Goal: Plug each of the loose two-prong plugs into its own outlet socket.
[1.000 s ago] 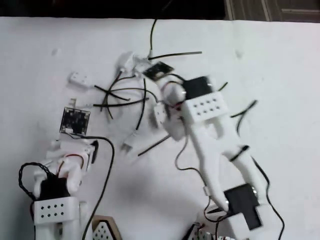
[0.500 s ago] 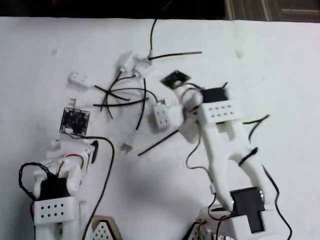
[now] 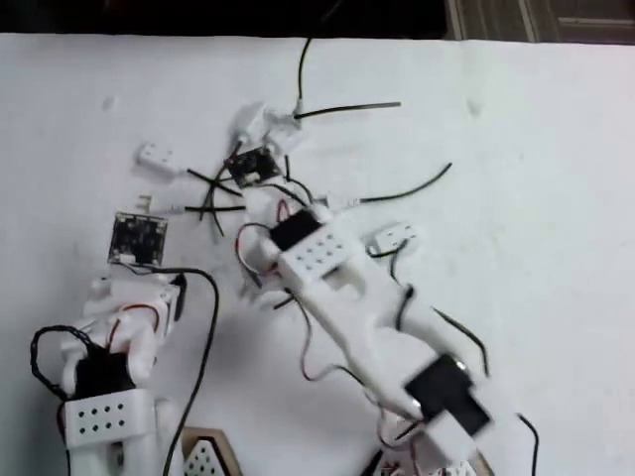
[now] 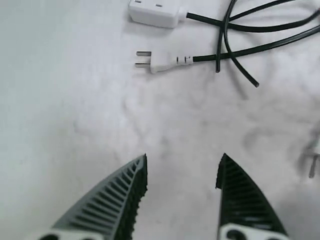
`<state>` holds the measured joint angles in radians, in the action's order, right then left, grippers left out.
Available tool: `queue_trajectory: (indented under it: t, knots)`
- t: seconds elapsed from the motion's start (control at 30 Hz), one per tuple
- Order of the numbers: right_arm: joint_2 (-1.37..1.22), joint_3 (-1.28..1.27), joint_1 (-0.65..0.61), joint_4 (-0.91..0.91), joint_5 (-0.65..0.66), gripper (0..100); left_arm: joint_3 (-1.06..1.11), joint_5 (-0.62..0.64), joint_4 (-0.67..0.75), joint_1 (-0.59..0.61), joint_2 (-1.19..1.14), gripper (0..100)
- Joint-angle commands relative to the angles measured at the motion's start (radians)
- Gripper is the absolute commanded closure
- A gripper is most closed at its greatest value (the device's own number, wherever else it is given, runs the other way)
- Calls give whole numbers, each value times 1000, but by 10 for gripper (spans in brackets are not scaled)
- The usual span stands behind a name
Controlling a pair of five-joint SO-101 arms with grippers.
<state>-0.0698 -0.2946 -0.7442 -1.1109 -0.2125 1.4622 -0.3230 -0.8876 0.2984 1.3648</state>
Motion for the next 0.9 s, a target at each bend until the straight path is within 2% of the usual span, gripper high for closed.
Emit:
queue_trajectory:
  t: [0.0,0.33,0.63,0.7,0.8,0.87]
  knots:
    - [-130,137,-8,27,-58,844,-23,11,28,35,15,771]
    - [-438,339,-35,25,-109,846,-21,11,28,35,15,771]
    - [-478,416,-71,-91,-143,848,-21,11,29,35,15,771]
    - [-481,425,-59,-124,-143,874,-21,11,29,35,15,771]
    - [-476,425,-47,-137,-127,981,-21,11,29,35,15,771]
    - [-461,425,-41,-163,-86,968,-21,11,28,35,15,771]
